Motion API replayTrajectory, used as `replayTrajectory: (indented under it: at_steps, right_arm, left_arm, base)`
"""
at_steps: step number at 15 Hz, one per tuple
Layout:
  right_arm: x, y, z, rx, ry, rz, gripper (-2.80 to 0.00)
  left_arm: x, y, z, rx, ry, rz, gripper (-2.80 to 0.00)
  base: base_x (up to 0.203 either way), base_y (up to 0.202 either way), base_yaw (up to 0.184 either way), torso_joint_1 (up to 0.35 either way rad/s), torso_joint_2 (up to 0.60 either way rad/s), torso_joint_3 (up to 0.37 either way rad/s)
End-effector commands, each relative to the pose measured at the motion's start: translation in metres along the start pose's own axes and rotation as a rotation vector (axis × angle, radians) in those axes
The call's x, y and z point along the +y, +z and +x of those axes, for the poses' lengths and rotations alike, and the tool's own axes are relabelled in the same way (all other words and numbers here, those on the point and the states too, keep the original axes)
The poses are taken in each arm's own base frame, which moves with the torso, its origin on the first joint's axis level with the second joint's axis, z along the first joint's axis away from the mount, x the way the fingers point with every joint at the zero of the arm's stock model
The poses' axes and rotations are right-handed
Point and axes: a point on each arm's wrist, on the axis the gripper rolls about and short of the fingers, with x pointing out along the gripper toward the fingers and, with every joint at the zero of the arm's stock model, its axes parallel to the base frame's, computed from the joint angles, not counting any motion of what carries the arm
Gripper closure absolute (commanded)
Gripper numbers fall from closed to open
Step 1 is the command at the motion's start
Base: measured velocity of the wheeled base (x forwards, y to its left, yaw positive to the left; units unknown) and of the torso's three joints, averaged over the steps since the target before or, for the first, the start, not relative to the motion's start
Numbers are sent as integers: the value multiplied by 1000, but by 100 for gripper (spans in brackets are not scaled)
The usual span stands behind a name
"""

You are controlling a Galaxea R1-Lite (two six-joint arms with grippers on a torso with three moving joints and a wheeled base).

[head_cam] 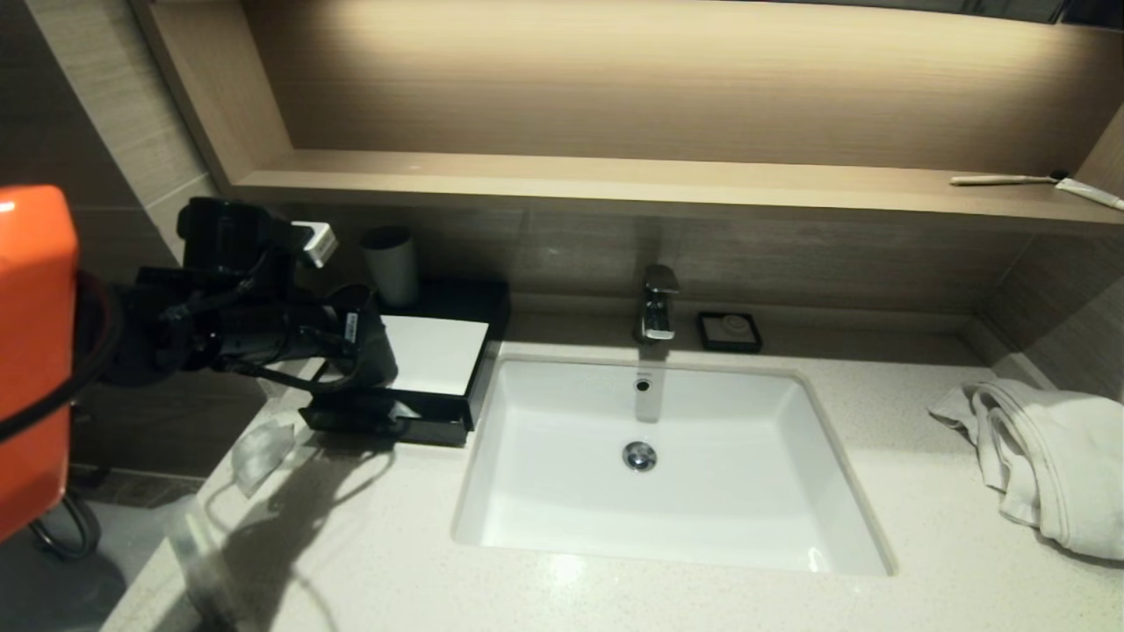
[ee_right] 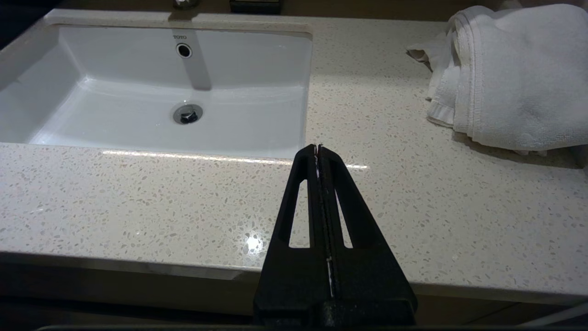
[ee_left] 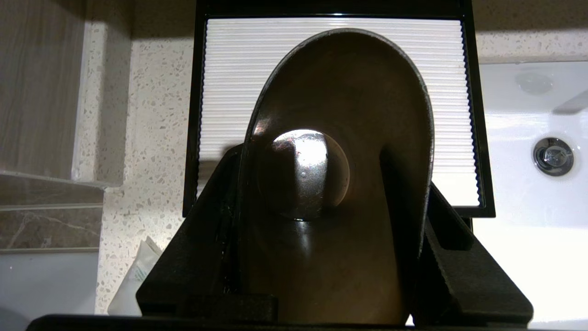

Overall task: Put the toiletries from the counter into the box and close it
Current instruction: Place the cup on the storage box

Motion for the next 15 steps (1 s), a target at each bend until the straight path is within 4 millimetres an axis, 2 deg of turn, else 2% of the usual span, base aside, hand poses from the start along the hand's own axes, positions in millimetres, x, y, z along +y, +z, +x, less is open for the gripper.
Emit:
replayTrajectory:
  at_steps: [1, 8, 15]
  right_arm:
    - [0, 0, 0, 0, 0, 0, 0]
    - [0, 0, 0, 0, 0, 0, 0]
    - [0, 0, 0, 0, 0, 0, 0]
  left_arm:
    - [-2, 4, 6, -1, -6, 3, 0]
    - [-11, 14, 21, 0, -28, 14, 0]
    - [-25, 14, 29, 4, -60, 4, 0]
  base:
    - [0, 0, 0, 0, 0, 0]
    - [0, 0, 0, 0, 0, 0]
    - [0, 0, 0, 0, 0, 0]
